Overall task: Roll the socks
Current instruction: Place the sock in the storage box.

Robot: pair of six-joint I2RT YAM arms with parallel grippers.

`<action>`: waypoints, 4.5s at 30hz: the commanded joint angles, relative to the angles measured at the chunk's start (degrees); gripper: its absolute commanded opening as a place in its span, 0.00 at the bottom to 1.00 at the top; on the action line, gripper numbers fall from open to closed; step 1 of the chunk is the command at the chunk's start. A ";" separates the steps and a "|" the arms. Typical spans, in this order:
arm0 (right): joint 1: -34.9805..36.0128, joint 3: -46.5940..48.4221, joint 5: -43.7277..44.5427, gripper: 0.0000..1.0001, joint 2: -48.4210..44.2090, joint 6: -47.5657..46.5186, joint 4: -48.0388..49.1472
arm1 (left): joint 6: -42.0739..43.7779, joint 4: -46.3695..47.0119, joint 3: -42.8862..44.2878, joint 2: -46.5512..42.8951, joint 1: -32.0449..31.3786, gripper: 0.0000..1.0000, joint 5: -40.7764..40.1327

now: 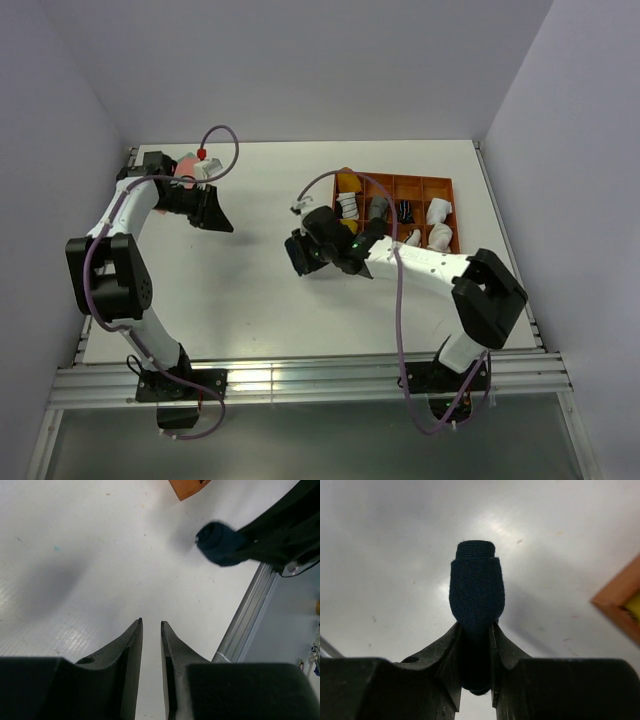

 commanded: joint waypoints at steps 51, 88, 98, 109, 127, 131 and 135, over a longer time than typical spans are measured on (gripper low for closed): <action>-29.43 47.92 37.00 0.00 39.02 -23.83 -19.79 | 3.18 3.10 -3.33 0.94 0.69 0.26 9.18; -37.69 63.04 2.46 0.00 47.45 -7.66 -39.92 | 0.99 3.45 -3.15 2.61 0.51 0.25 8.65; -38.92 65.06 1.84 0.05 48.42 -5.90 -42.03 | -1.39 5.65 -3.86 2.17 -0.19 0.25 7.16; -38.92 61.82 3.15 0.25 46.41 -6.78 -39.49 | -2.80 6.88 -3.68 2.08 -1.07 0.25 5.05; -38.83 56.54 6.41 0.48 39.02 -6.16 -33.42 | -3.06 7.15 -3.51 2.08 -1.59 0.25 4.87; -38.75 58.21 6.32 0.51 39.11 -6.25 -34.47 | -3.23 7.32 -3.42 2.00 -1.68 0.25 4.79; -38.83 58.39 5.97 0.52 38.76 -6.25 -34.56 | -2.80 6.71 -3.24 2.35 -1.77 0.25 4.61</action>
